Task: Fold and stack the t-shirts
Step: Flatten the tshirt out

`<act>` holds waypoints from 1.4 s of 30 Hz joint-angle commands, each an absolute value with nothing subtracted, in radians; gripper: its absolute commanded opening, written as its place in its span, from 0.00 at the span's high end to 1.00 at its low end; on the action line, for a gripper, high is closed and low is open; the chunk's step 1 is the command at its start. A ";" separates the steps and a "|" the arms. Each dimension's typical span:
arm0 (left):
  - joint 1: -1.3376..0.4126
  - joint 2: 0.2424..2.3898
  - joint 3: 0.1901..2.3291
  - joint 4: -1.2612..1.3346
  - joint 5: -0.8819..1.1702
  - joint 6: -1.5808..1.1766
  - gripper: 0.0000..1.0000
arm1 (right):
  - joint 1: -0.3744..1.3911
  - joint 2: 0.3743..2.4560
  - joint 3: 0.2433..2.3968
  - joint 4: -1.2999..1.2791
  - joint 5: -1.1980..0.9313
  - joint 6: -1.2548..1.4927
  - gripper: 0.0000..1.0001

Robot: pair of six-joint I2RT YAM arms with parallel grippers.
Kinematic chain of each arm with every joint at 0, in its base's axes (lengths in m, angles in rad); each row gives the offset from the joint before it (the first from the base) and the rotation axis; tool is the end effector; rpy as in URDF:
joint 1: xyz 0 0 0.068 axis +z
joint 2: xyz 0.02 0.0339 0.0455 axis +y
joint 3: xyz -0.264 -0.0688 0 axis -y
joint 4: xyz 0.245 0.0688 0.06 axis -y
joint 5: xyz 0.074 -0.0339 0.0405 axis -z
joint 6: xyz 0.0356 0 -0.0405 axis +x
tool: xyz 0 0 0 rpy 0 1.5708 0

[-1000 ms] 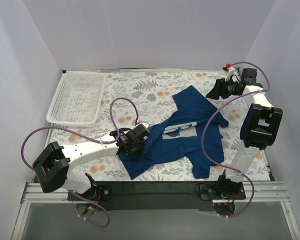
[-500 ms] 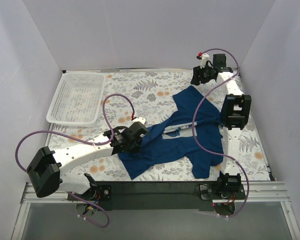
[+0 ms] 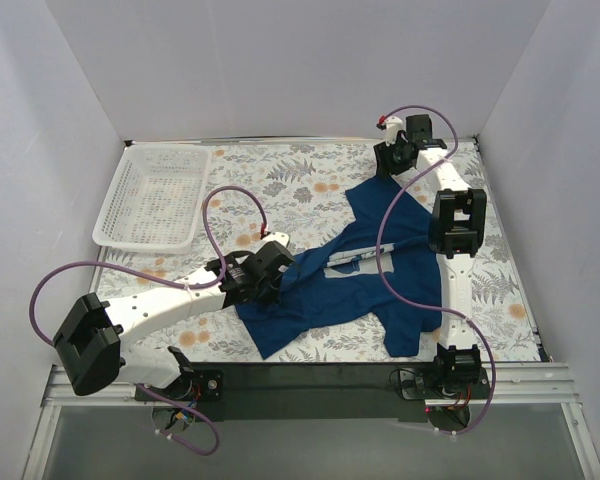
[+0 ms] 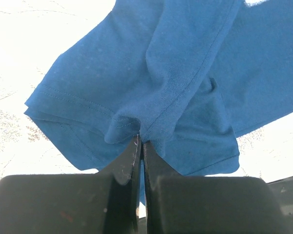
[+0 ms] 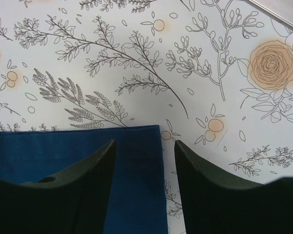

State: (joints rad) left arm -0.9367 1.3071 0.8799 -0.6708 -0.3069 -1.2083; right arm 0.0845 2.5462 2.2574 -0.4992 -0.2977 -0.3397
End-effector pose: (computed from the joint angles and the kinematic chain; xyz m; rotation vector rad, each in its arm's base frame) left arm 0.1557 -0.1936 0.2254 -0.4528 2.5905 -0.3618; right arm 0.5638 0.0582 0.1727 -0.6292 2.2394 0.2234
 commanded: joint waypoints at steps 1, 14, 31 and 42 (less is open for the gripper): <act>-0.925 1.284 0.899 -0.655 -0.337 -1.197 1.00 | 0.078 2.568 2.296 -0.489 -0.273 -0.336 0.51; -0.891 1.269 0.891 -0.638 -0.341 -1.184 1.00 | 0.089 2.608 2.327 -0.485 -0.304 -0.328 0.65; -0.576 1.319 1.058 -0.558 -0.272 -1.063 1.00 | 0.012 2.121 1.915 -0.259 -0.604 -0.216 0.99; -0.410 1.232 1.261 -0.496 -0.245 -1.017 1.00 | 0.011 1.366 1.511 -0.238 -0.597 -0.314 0.99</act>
State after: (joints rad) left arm -0.4259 1.3155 1.1702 -0.5468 -0.2424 -1.0504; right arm 0.0059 1.5471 1.5269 -0.2653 -0.6071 -0.2672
